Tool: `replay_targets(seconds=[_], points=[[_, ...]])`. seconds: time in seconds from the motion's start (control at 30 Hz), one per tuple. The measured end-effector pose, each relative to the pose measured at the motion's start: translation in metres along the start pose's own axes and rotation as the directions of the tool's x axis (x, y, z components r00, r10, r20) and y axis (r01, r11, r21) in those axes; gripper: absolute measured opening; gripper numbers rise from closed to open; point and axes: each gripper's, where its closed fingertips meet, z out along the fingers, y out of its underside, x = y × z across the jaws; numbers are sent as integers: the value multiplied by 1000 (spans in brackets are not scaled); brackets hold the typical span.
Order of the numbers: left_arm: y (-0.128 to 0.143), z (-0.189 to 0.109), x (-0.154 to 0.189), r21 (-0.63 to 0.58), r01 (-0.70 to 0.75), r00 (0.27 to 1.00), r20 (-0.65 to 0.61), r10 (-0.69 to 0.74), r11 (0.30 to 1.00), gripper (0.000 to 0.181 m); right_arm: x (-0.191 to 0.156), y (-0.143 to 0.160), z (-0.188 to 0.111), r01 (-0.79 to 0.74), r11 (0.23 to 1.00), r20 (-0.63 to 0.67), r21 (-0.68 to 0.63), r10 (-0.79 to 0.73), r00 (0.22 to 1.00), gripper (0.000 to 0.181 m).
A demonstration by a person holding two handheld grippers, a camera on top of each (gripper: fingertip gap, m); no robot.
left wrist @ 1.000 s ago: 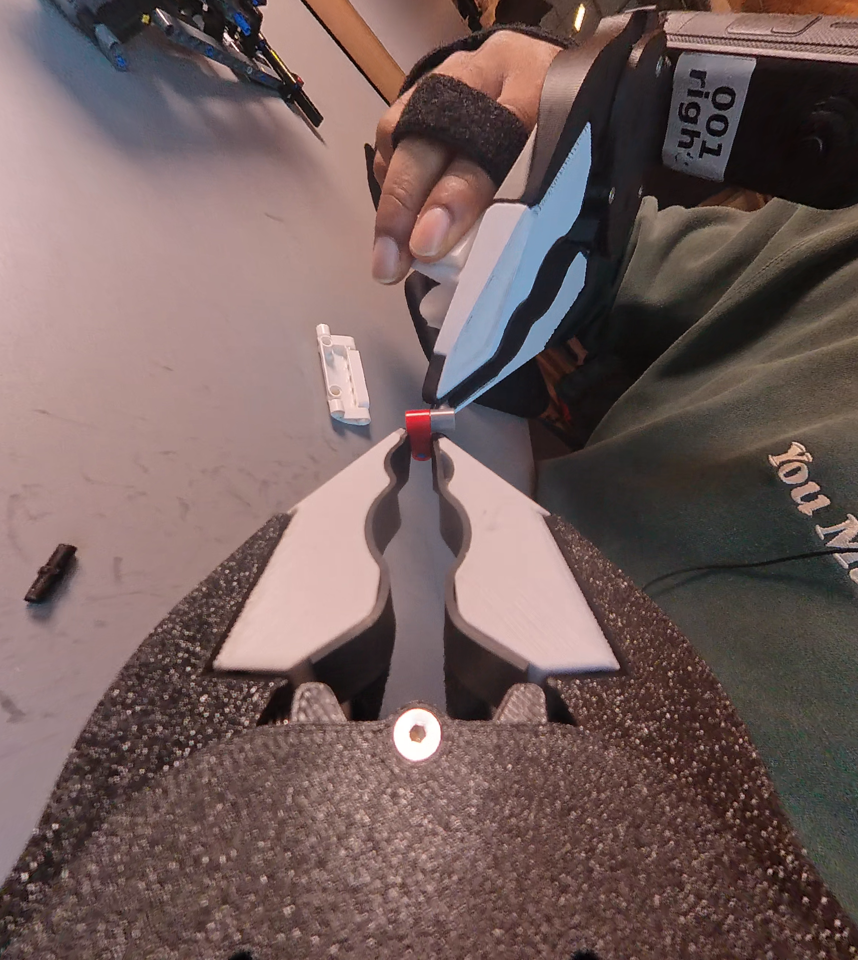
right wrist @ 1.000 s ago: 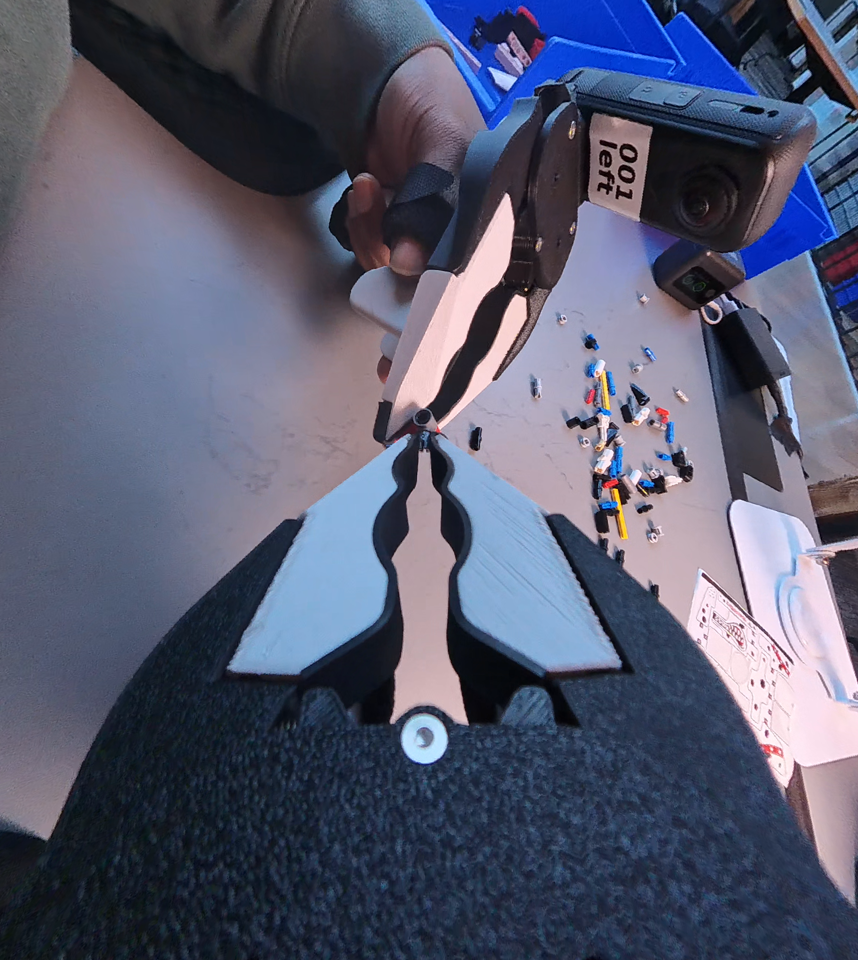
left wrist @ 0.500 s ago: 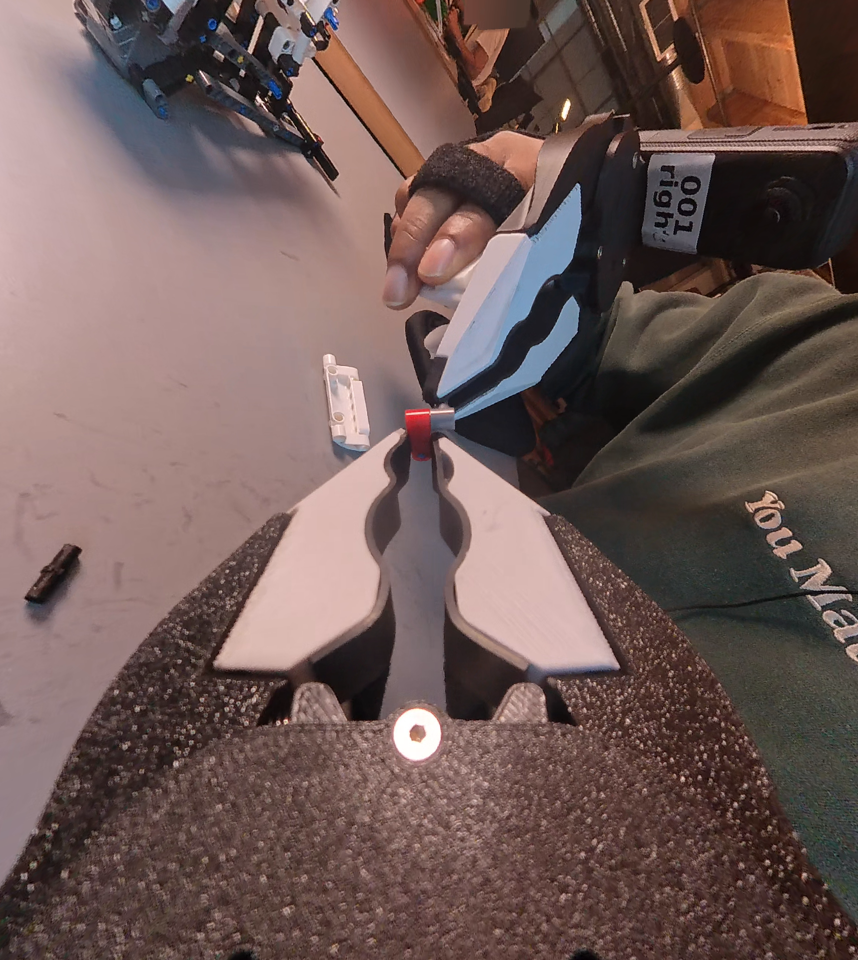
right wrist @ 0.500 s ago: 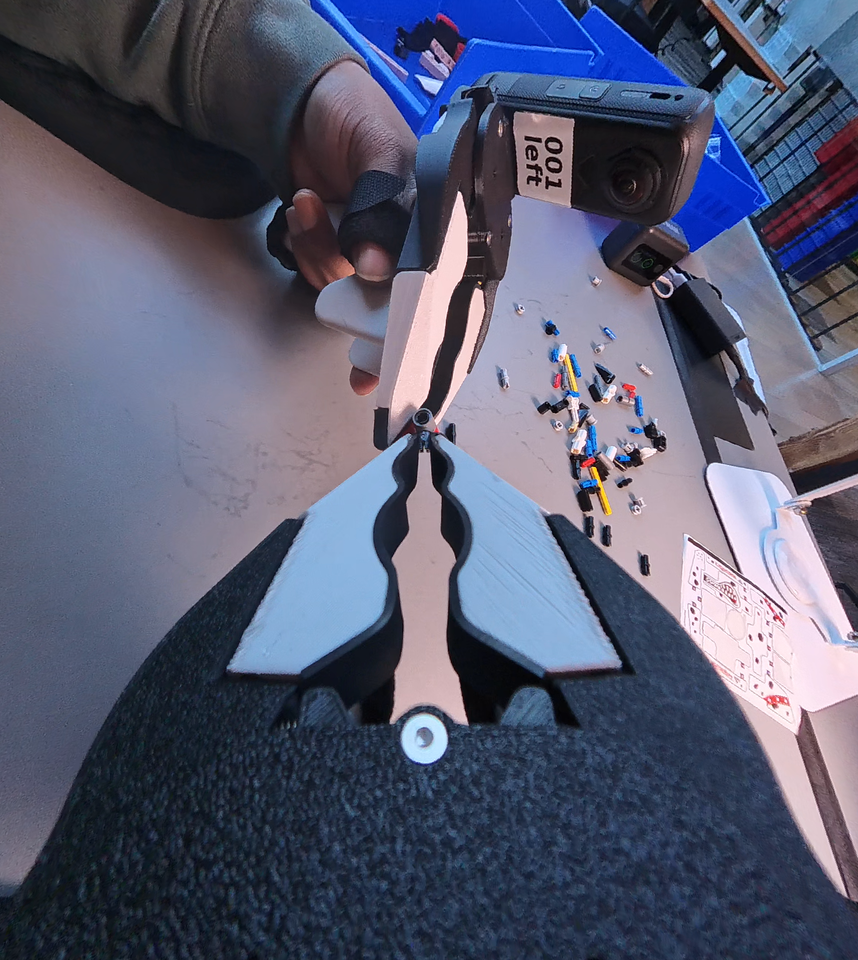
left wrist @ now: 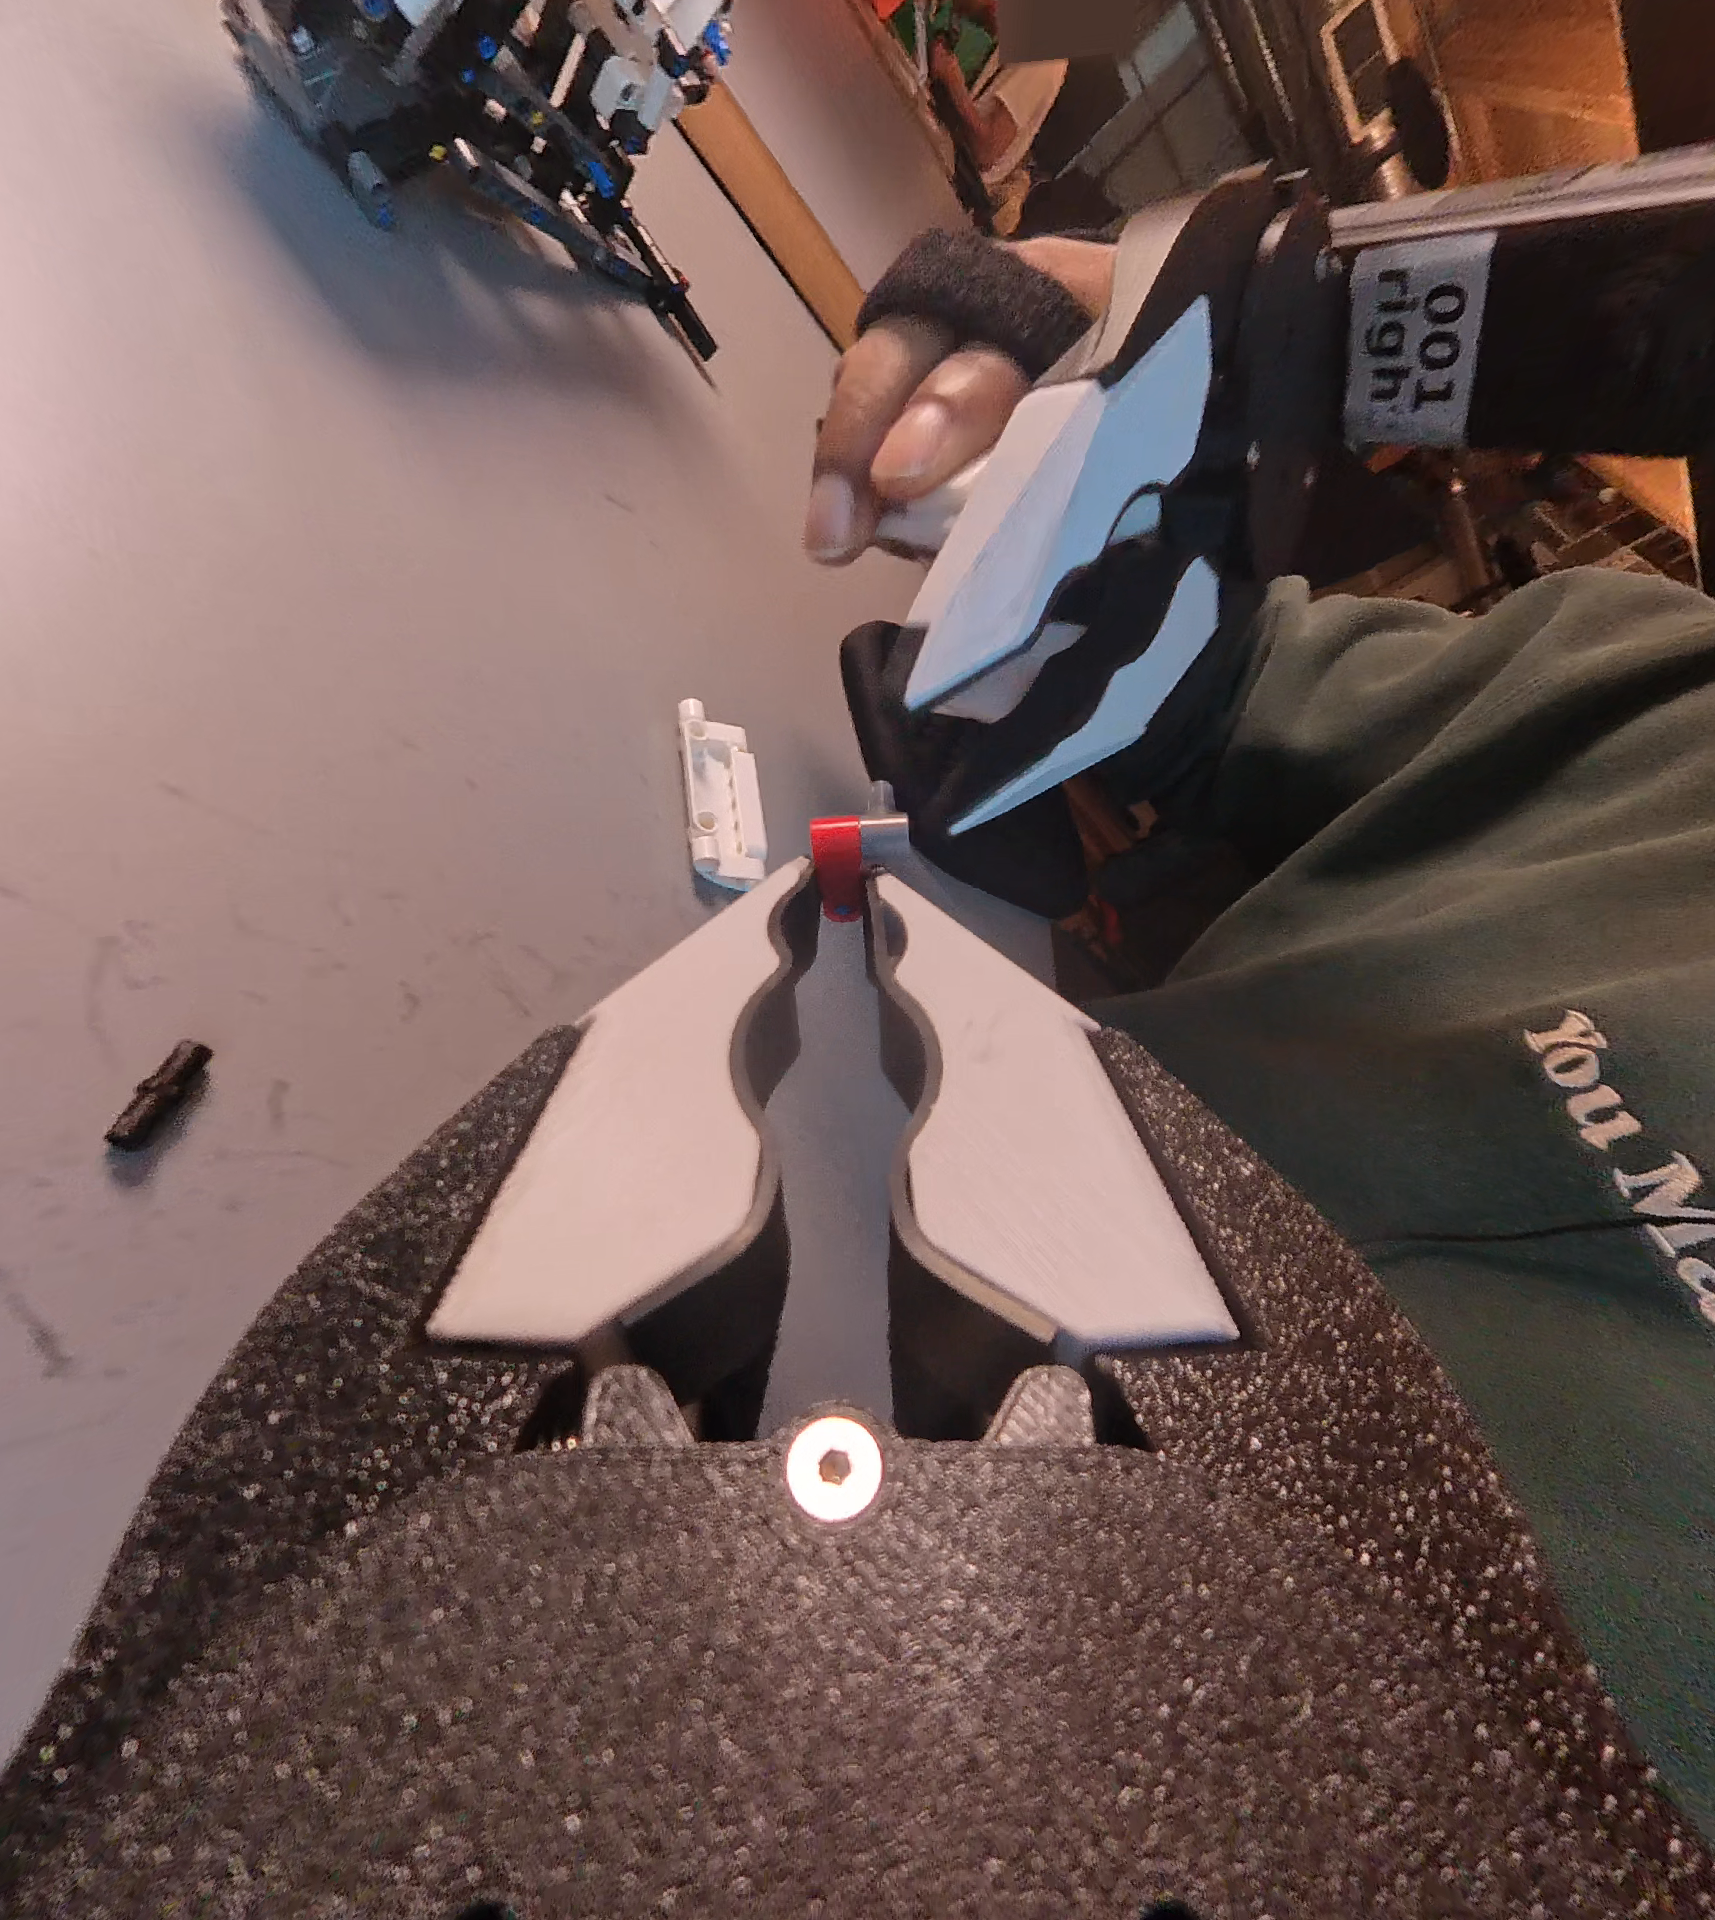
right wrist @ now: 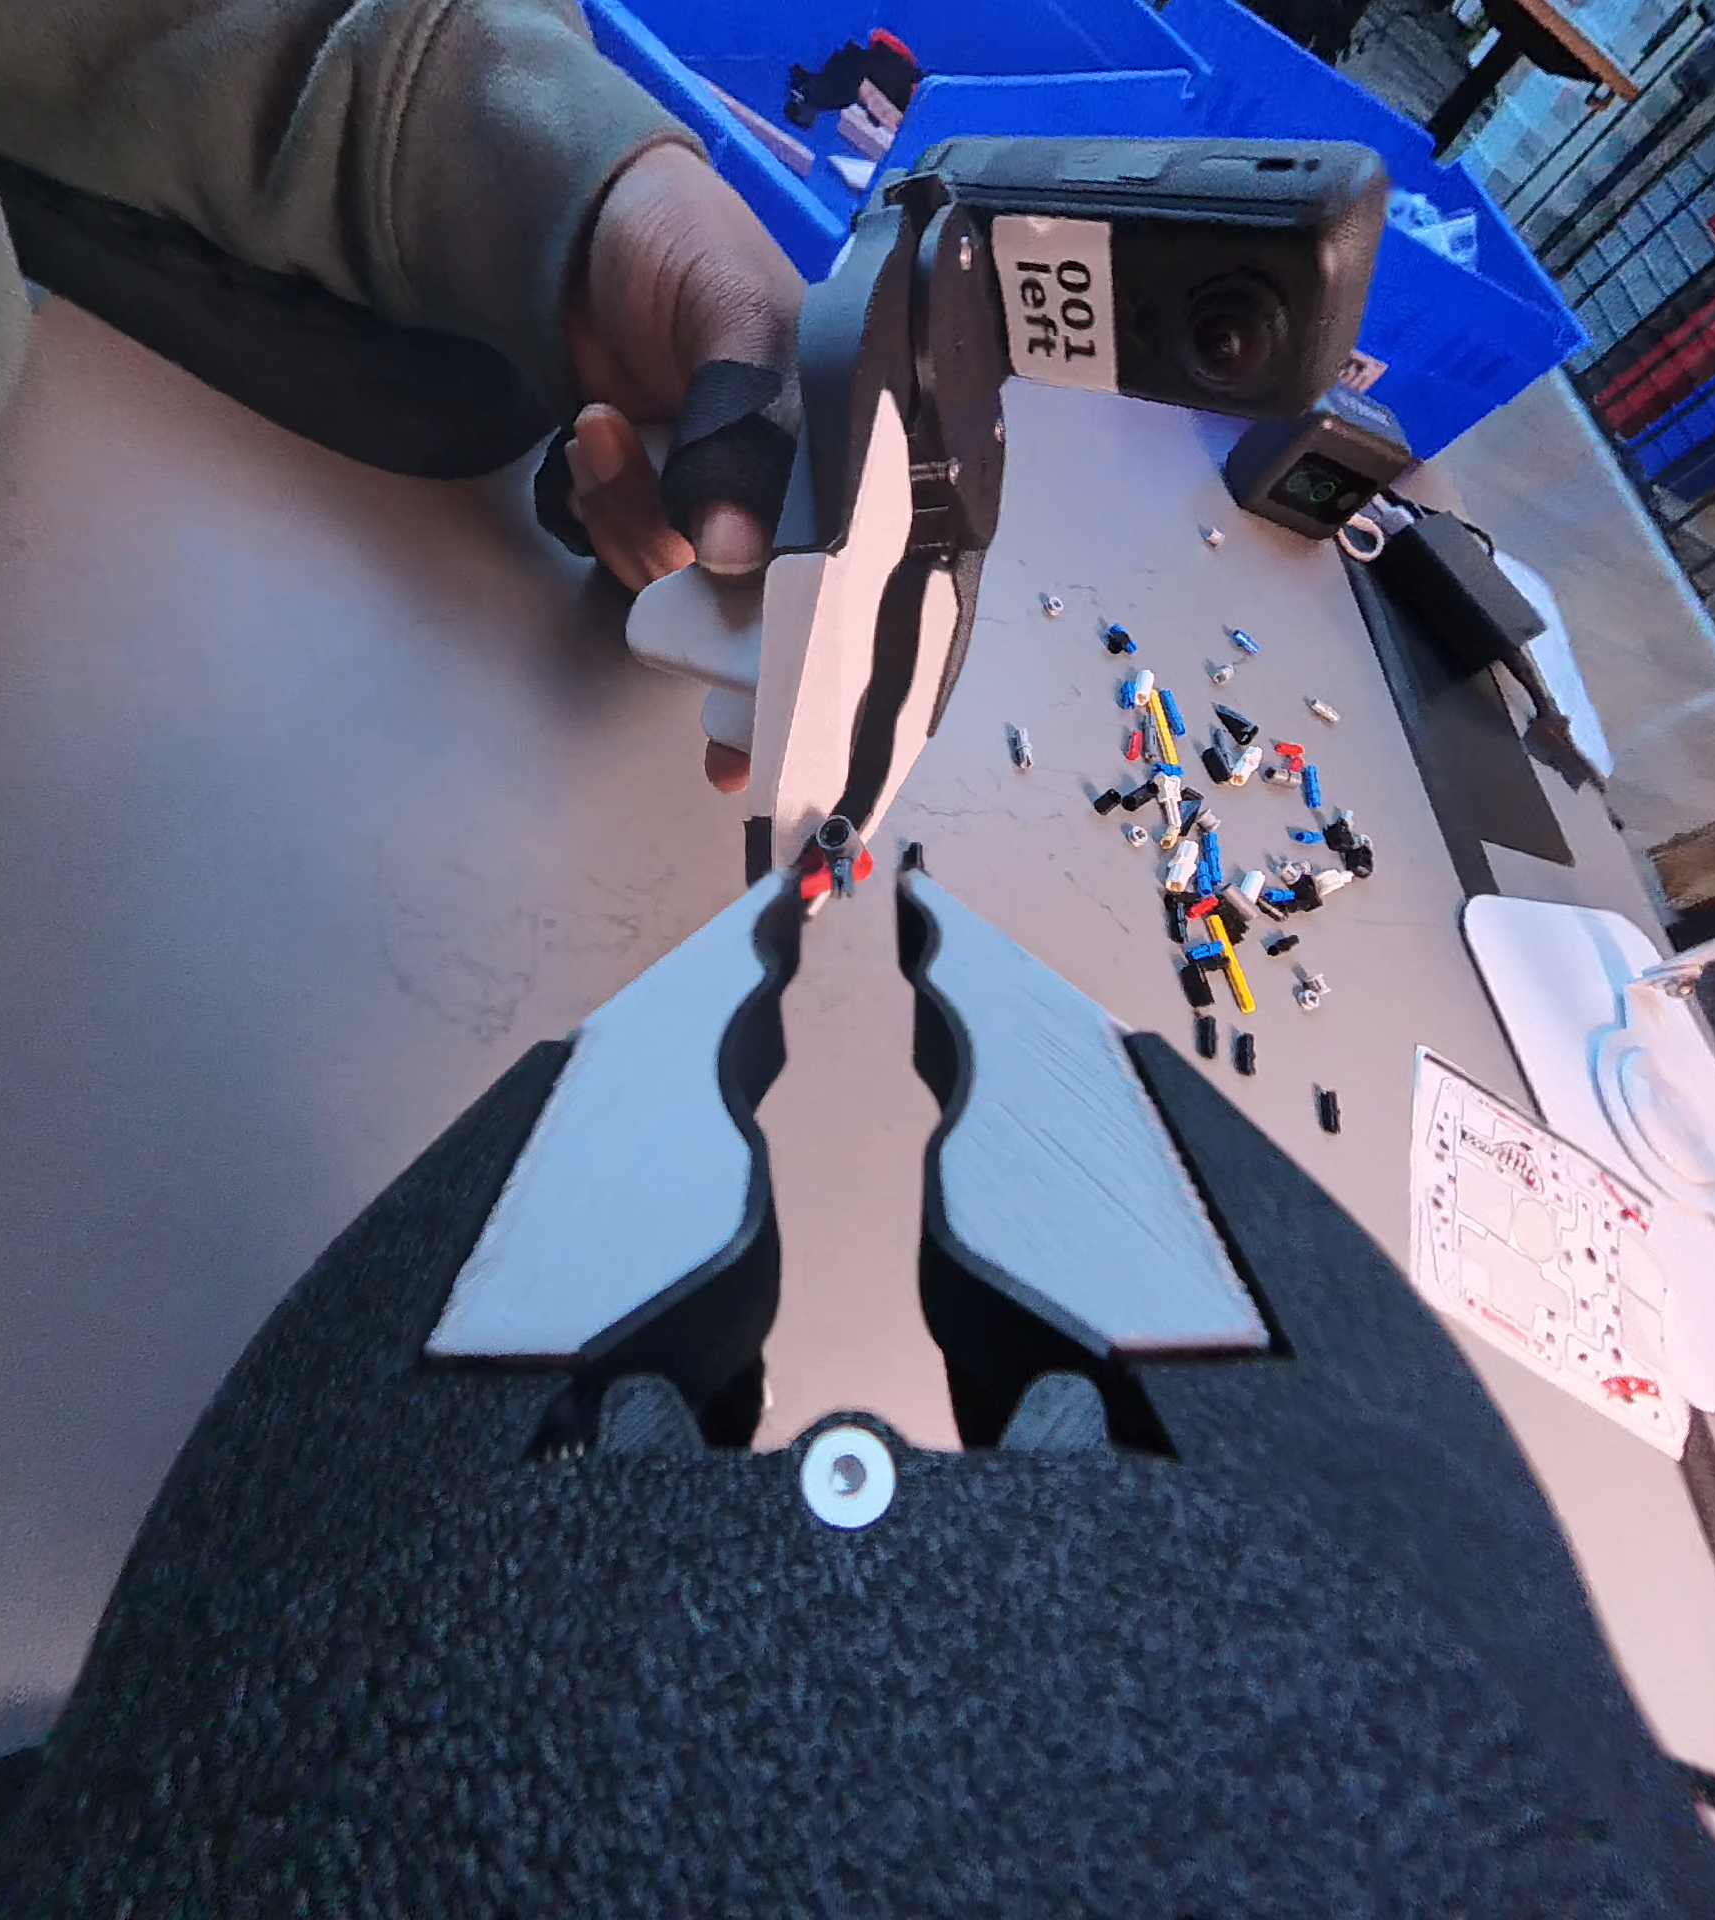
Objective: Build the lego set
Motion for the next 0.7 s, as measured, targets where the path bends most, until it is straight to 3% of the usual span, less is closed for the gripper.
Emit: replay_targets(seconds=[0.1,0.23,0.4,0.53,0.7], points=[[7,-1,-8,-36,25,998,52,-23,999,7,2,13,-18,-96,994,59,-55,99,993,27],[24,8,-18,-140,36,990,140,-16,989,8,-18,60,-37,-97,959,152,-265,141,978,28],[34,26,-10,-193,26,991,131,-1,981,8,-37,92,-31,-116,927,195,-355,195,961,38],[34,31,-9,-177,45,991,130,-22,983,8,-35,70,-18,-101,960,175,-260,149,973,38],[17,31,7,-47,127,992,15,-126,991,8,-38,31,-7,-22,993,119,-118,36,992,42]])
